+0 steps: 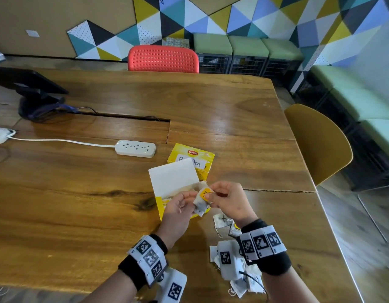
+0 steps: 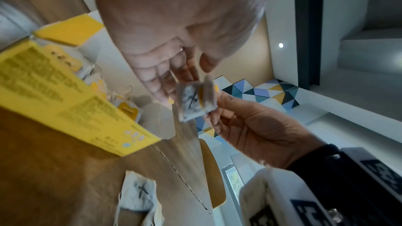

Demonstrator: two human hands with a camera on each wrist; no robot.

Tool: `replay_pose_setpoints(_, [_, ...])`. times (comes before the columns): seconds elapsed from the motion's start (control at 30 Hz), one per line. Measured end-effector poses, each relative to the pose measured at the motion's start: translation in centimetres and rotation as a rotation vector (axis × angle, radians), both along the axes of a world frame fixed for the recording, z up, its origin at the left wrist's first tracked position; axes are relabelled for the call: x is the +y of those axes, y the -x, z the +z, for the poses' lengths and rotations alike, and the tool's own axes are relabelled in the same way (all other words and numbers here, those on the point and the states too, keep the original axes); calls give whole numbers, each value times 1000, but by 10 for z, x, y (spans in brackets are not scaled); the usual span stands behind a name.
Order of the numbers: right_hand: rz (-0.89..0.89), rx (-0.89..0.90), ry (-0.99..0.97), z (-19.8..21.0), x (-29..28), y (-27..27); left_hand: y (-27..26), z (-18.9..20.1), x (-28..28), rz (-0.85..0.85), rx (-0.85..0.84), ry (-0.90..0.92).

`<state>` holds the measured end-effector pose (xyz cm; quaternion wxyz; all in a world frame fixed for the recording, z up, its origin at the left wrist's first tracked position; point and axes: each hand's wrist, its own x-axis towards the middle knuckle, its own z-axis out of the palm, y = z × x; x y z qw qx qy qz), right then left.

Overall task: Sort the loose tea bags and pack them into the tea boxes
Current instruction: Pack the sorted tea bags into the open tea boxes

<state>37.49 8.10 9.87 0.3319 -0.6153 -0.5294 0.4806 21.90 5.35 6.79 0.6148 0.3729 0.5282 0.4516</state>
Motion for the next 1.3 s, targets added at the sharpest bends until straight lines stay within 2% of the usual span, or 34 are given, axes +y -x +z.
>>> replay_pose_setpoints(0.13, [40, -67, -53, 5, 5, 2, 8, 7, 7, -140, 96, -30])
replay_pose_setpoints(0.23, [49, -27, -34, 4, 13, 4, 17, 6, 23, -232, 379, -119])
replay_pose_setpoints(0.3, [-30, -22, -20, -3, 20, 3, 22, 5, 37, -200, 545, -106])
replay_pose_setpoints(0.37, [-94, -177, -2, -10, 25, 0, 26, 5, 49, -150, 678, -76])
replay_pose_setpoints(0.43, [-41, -366, 64, -20, 27, 1, 25, 6, 57, -175, 803, -63])
replay_pose_setpoints(0.5, [17, -473, 136, -31, 27, 6, 19, 5, 60, -235, 873, -23])
replay_pose_setpoints(0.57, [15, -489, 133, -42, 26, 10, 12, 2, 61, -262, 895, 35])
replay_pose_setpoints(0.7, [-41, -471, 41, -48, 22, 14, -1, -6, 59, -210, 929, 126])
replay_pose_setpoints(1.0, [-13, -501, 67, -53, 24, 16, -11, -20, 61, -143, 934, 268])
replay_pose_setpoints(1.17, [-17, -502, 57, -52, 23, 16, -8, -24, 59, -103, 966, 178])
replay_pose_setpoints(1.3, [-1, -523, 76, -53, 24, 16, -10, -26, 53, -244, 1011, 42])
